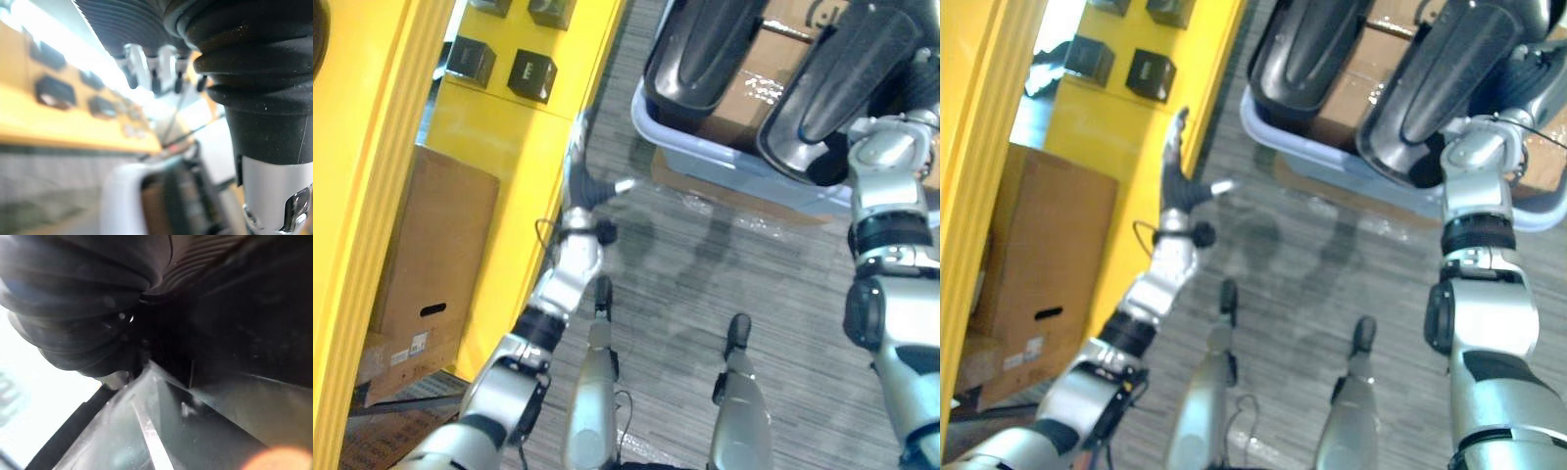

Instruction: Walk over and take plastic housings, then place them on the shelf

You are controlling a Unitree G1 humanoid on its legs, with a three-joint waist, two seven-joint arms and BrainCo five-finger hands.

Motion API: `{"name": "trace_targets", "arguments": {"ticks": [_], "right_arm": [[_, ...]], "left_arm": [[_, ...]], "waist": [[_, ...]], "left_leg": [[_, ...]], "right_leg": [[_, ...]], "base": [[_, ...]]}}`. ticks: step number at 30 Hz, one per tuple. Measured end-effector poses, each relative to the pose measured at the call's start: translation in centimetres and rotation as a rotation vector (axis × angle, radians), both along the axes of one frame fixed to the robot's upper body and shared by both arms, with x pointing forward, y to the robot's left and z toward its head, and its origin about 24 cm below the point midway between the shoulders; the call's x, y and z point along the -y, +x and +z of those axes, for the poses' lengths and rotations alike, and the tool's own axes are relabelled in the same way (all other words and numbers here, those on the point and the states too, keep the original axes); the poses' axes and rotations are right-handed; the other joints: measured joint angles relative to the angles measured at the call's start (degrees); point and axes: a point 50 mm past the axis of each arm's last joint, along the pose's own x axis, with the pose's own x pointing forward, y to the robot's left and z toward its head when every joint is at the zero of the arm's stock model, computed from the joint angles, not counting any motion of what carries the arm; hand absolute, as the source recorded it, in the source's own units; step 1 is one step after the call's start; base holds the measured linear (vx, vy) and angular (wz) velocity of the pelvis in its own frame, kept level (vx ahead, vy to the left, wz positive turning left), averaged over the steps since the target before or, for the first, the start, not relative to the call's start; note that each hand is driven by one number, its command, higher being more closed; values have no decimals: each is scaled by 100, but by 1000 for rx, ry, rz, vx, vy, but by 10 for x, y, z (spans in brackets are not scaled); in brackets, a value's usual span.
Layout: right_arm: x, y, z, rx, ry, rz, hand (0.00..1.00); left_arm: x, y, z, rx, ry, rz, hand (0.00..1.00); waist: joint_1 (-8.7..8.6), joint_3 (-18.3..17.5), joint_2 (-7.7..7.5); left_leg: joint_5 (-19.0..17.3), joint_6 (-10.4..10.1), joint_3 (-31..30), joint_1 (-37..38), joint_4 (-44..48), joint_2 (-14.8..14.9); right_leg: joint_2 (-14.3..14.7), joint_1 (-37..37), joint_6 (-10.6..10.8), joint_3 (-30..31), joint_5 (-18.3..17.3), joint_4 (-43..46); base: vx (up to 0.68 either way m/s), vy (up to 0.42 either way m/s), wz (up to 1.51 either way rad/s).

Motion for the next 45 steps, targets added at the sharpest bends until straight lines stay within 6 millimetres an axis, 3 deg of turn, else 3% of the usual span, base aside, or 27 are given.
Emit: {"name": "trace_targets", "arguments": {"ticks": [1,6,13,20,27,41,45], "right_arm": [[-9,-1,7,21,-51,18,100],[-26,-3,17,31,-178,46,100],[-30,0,-1,-38,-238,65,100],[-39,1,-4,-41,-276,86,100],[-61,6,-11,-62,-315,143,100],[-122,3,-11,7,-375,293,100],[-131,3,-13,10,-376,310,100]], "left_arm": [[3,1,9,-2,-35,-65,0],[0,8,13,-59,-109,-197,0],[0,20,12,-152,-65,-291,0],[8,24,13,-218,-21,-371,0],[20,24,23,-208,68,-407,0],[56,31,-17,-392,44,-406,0],[58,32,-24,-420,45,-371,0]], "waist": [[-15,4,-27],[-157,-2,-96],[-185,-95,-460],[-185,-95,-460],[-213,-95,-461],[-234,-83,-480],[-237,-86,-647]], "left_leg": [[0,0,74,39,0,2],[-1,1,113,188,0,0],[-19,20,212,297,1,2],[-18,20,220,308,2,1],[-18,20,228,318,2,1],[-18,20,219,346,2,0],[-18,20,223,353,2,1]], "right_leg": [[-5,0,0,52,0,5],[-12,103,0,98,-2,17],[-25,83,5,235,-6,103],[-25,83,10,243,3,110],[-25,90,10,247,3,110],[-23,126,10,242,2,115],[-24,126,9,245,2,116]], "base": [[-7,-11,-13],[-8,-8,-4],[-49,-14,-7],[-20,-23,0],[-12,-19,0],[-14,-12,0],[0,0,0]]}}
